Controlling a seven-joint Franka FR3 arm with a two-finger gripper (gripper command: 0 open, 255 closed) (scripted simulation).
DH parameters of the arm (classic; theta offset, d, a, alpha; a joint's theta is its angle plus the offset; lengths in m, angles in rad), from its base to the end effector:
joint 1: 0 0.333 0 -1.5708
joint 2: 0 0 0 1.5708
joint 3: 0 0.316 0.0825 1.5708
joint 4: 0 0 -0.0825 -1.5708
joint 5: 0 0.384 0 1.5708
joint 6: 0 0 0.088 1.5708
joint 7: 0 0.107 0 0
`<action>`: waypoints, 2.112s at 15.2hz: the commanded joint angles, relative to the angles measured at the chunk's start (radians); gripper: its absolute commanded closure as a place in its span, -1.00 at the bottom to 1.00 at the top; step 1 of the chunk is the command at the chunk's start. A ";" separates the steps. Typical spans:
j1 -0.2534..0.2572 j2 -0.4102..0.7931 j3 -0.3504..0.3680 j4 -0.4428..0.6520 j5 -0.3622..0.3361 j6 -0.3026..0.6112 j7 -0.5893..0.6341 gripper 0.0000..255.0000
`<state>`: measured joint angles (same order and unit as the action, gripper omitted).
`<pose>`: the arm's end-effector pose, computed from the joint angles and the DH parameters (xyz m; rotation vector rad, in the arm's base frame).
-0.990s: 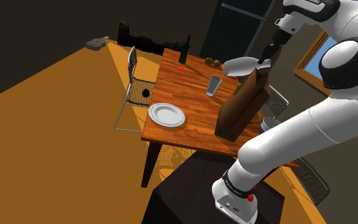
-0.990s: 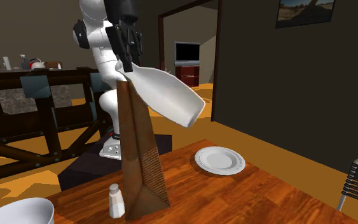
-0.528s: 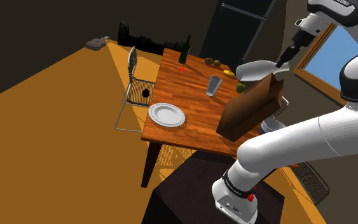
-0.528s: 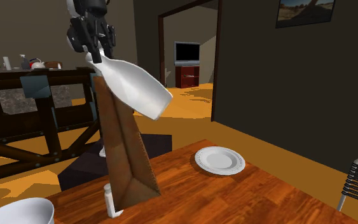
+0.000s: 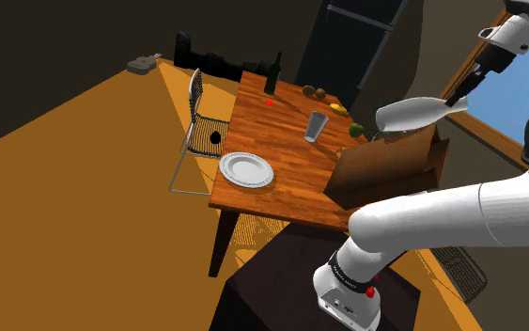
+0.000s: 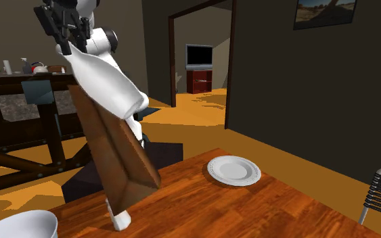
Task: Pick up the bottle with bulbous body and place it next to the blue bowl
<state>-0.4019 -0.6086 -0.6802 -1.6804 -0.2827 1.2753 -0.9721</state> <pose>0.0270 -0.3919 0.7350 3.1260 -0.1960 0.1939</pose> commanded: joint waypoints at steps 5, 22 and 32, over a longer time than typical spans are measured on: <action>-0.032 -0.055 -0.022 0.008 -0.046 -0.046 -0.066 1.00; -0.093 -0.192 -0.029 -0.319 -0.107 0.149 -0.029 1.00; -0.120 -0.245 -0.060 -0.478 -0.148 0.259 -0.018 1.00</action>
<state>-0.5203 -0.8501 -0.7345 -2.1415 -0.4254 1.5199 -0.9907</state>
